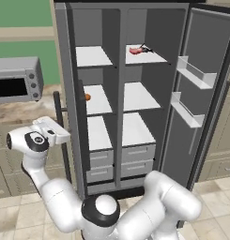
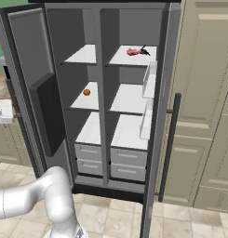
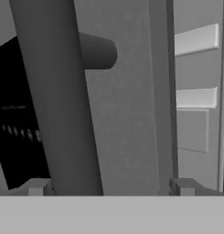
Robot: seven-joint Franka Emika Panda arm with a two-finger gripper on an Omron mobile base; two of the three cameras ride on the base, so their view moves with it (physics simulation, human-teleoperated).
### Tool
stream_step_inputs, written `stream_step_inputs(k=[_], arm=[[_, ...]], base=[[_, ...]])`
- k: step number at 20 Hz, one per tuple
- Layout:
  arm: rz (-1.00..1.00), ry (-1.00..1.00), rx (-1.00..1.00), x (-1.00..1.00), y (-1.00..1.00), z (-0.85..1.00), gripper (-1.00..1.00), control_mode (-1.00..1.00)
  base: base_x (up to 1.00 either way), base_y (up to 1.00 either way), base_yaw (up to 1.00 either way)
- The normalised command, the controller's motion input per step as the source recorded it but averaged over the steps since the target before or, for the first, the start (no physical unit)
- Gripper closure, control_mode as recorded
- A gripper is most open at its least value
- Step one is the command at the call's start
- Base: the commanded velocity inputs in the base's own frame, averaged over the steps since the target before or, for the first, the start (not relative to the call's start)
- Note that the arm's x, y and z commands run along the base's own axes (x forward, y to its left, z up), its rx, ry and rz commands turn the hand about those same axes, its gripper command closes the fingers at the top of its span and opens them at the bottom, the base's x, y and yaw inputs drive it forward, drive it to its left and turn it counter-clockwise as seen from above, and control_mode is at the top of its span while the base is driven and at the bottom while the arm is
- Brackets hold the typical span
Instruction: Pick up the frozen steak from the freezer, place it on any shelf in the fridge, and close the fridge and freezer doors when done.
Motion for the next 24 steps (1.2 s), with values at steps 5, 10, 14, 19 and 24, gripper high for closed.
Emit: stream_step_inputs(k=[5,10,14,19,24], arm=[[0.0,0.0,0.0,0.0,-0.86,0.0,-1.0,-1.0],[0.0,0.0,0.0,0.14,-0.83,0.0,-1.0,-1.0],[0.0,0.0,0.0,0.32,-0.97,0.0,-1.0,-1.0],[0.0,-0.02,0.0,0.32,-1.0,0.01,-1.0,-1.0],[0.0,-0.06,0.0,0.38,-0.79,0.03,-1.0,-1.0]], base=[[0.0,0.0,0.0],[0.0,0.0,0.0],[0.0,0.0,0.0],[0.0,0.0,0.0],[0.0,0.0,0.0]])
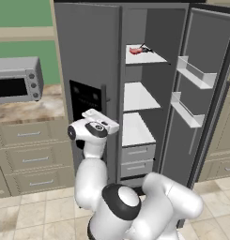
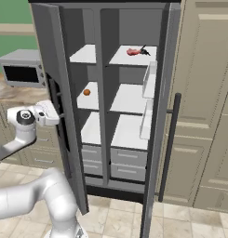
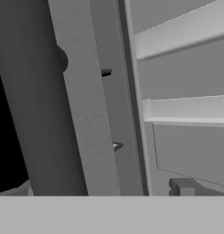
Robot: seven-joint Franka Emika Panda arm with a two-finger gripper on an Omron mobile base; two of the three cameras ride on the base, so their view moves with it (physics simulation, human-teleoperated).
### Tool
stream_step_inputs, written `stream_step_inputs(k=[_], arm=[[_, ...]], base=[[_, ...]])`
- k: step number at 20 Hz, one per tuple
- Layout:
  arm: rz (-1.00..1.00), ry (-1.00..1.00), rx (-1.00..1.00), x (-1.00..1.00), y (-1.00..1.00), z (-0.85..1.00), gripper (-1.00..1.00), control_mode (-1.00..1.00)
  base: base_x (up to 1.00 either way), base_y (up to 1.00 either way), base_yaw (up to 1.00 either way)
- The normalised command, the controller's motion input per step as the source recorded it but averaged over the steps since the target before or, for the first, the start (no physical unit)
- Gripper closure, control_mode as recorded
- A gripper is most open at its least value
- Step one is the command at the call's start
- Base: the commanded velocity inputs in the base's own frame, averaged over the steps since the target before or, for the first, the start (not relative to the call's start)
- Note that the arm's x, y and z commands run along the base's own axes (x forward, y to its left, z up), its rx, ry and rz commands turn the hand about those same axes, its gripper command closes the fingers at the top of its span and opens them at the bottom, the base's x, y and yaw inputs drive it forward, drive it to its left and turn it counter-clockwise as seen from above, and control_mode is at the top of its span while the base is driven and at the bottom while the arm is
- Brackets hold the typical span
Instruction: Pick up the frozen steak from the freezer, place it on any shelf in the fridge, and close the fridge and freezer doors when done.
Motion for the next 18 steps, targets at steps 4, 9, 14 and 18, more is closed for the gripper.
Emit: stream_step_inputs(k=[4,9,14,18], arm=[[0.0,-0.04,0.0,0.67,-0.25,0.0,-1.0,-1.0],[0.0,0.0,0.0,0.7,-0.1,0.0,-1.0,-1.0],[0.0,0.0,0.0,0.68,-0.1,0.0,-1.0,-1.0],[0.0,0.0,0.0,0.66,-0.12,0.0,-1.0,-1.0]], base=[[0.0,0.0,0.0],[0.0,0.0,0.0],[0.0,0.0,0.0],[0.0,0.0,0.0]])
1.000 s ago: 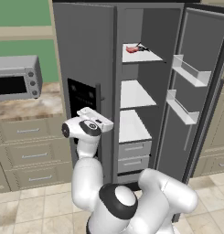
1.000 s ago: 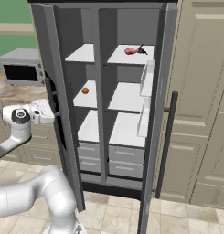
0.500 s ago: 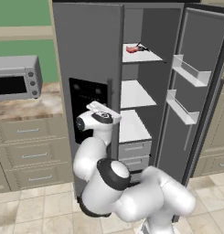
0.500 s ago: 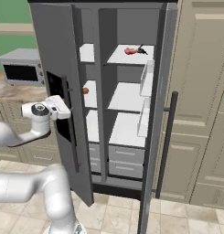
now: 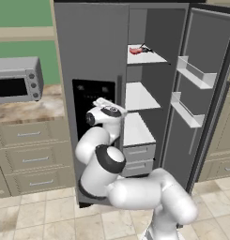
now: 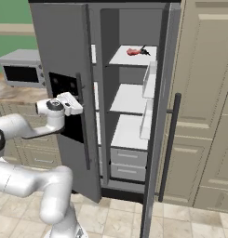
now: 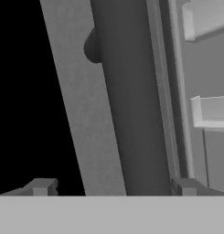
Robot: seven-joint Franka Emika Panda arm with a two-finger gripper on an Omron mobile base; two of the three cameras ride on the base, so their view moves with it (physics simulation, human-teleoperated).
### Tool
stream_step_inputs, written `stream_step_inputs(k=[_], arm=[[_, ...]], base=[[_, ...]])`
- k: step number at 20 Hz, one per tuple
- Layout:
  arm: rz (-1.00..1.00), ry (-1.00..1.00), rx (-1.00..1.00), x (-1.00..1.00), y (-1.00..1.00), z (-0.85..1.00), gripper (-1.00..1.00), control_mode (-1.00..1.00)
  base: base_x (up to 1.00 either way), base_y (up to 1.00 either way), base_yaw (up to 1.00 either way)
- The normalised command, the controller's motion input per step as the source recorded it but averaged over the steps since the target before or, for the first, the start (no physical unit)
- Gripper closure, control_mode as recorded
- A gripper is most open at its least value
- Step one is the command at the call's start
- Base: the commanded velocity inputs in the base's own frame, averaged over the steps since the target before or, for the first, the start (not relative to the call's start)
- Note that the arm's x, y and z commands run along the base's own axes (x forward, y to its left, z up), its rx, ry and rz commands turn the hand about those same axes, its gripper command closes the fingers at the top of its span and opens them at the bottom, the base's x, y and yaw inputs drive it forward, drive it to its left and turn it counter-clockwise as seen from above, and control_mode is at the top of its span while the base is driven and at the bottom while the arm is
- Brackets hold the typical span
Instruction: Pick up the frozen steak from the freezer, place it on any shelf in the fridge, and close the fridge and freezer doors when done.
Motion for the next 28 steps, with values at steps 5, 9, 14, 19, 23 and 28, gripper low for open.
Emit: stream_step_inputs(k=[5,9,14,19,23,28], arm=[[0.01,0.0,0.0,0.58,-0.22,0.0,-1.0,-1.0],[0.01,0.0,0.0,0.52,-0.2,0.0,-1.0,-1.0],[0.0,0.0,0.0,0.55,-0.13,0.0,-1.0,-1.0],[0.0,0.0,0.0,0.45,-0.07,0.0,-1.0,-1.0],[0.0,0.03,0.0,0.35,0.0,0.0,-1.0,-1.0],[0.03,0.02,0.02,-0.38,0.0,0.19,-1.0,-1.0]], base=[[0.0,0.0,0.0],[0.0,0.0,0.0],[0.0,0.0,0.0],[0.0,0.0,0.0],[0.0,0.0,0.0],[0.0,0.0,0.0]])
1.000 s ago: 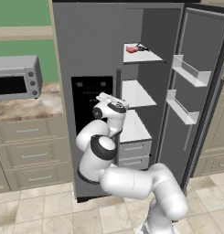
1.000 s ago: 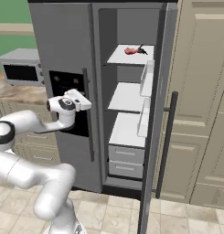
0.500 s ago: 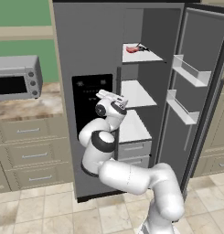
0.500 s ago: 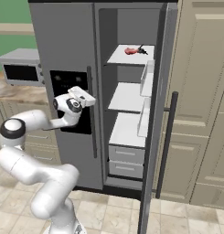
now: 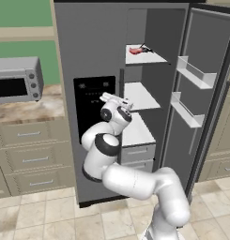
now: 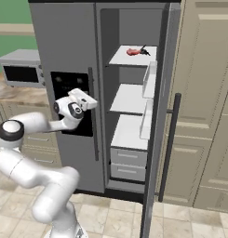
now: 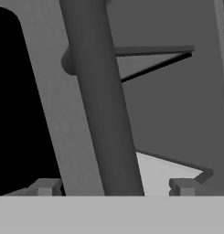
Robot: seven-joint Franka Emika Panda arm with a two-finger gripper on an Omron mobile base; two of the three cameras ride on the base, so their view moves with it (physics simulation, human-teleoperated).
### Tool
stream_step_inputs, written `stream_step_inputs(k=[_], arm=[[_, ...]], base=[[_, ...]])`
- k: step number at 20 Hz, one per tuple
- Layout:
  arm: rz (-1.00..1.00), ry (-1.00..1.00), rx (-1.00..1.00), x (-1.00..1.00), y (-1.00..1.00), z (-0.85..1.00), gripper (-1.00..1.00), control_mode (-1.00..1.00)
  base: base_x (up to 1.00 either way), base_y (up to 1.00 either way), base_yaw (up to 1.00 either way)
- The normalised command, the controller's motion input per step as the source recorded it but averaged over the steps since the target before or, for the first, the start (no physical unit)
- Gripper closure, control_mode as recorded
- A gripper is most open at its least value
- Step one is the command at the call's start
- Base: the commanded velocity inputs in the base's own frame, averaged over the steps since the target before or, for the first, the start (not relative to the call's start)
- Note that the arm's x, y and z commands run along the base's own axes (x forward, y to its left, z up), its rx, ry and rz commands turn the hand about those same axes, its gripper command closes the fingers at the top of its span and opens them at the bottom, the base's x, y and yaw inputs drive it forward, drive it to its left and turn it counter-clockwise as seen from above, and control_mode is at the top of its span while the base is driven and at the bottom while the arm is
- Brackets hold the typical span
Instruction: Pick up the frozen steak from the freezer, place it on any shelf in the fridge, and close the fridge and freezer doors when done.
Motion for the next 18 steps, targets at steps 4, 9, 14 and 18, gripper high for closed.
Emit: stream_step_inputs(k=[4,9,14,18], arm=[[0.03,0.0,0.01,-0.63,0.0,0.63,-1.0,-1.0],[0.04,0.0,0.0,-0.57,0.0,0.78,-1.0,-1.0],[0.03,0.01,0.02,-0.98,0.0,0.8,-1.0,-1.0],[0.02,0.11,0.07,-1.0,0.0,0.78,-1.0,-1.0]], base=[[0.0,0.0,0.0],[0.0,0.0,0.0],[0.0,0.0,0.0],[0.0,0.0,0.0]])
